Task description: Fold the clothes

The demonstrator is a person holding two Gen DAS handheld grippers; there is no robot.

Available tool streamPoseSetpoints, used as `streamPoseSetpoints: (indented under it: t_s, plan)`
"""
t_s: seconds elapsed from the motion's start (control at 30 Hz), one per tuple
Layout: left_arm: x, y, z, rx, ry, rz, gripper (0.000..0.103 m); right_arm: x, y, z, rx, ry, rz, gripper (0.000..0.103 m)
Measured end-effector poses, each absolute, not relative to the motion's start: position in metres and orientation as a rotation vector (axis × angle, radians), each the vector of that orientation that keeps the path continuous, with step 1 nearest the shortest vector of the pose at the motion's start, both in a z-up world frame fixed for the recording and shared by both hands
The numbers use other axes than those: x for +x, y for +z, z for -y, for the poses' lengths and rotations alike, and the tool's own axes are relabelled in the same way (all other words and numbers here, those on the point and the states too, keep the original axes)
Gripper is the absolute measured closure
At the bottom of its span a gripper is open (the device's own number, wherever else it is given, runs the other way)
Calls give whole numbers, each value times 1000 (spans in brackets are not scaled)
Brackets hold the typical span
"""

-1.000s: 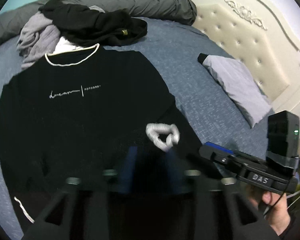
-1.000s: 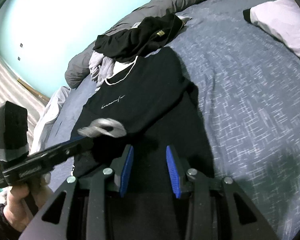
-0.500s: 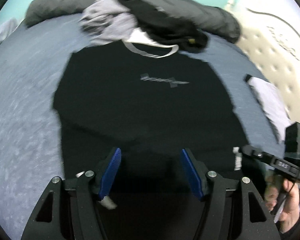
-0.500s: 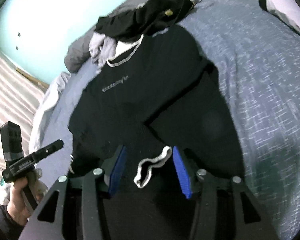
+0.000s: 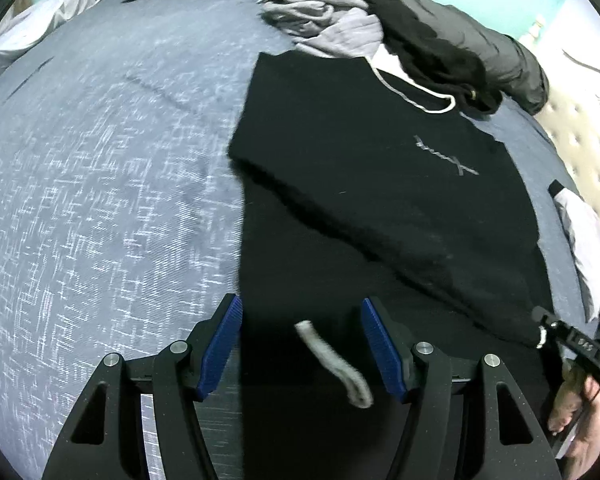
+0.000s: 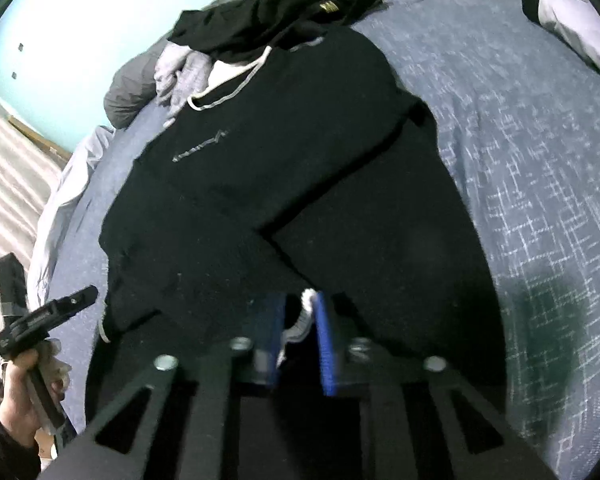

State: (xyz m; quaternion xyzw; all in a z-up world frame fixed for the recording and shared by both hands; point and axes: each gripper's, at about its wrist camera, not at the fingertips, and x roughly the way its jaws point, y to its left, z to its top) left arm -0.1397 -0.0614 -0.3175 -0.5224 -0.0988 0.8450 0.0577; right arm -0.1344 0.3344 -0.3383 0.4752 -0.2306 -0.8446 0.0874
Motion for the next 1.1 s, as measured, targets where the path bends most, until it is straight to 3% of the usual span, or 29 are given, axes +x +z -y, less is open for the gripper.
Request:
streamPoseSetpoints:
  t_s: [0.23, 0.63, 0.8, 1.03, 1.1]
  plan:
    - [-153, -320, 81, -1600, 2619, 316, 37, -119, -308, -348, 1247, -2566, 749, 100]
    - [-204, -321, 82, -1580, 2721, 36, 39, -117, -312, -369, 1255, -2602, 809, 100]
    - [-219, -323, 80, -1557, 2726, -39, 70, -116, -313, -376, 1272, -2610, 817, 100]
    - [-228, -325, 80, -1480, 2743, -34, 86, -116, -321, -380, 1296, -2587, 843, 100]
    - [-227, -322, 80, -1453, 2750, -24, 97, -117, -323, -381, 1307, -2583, 847, 100]
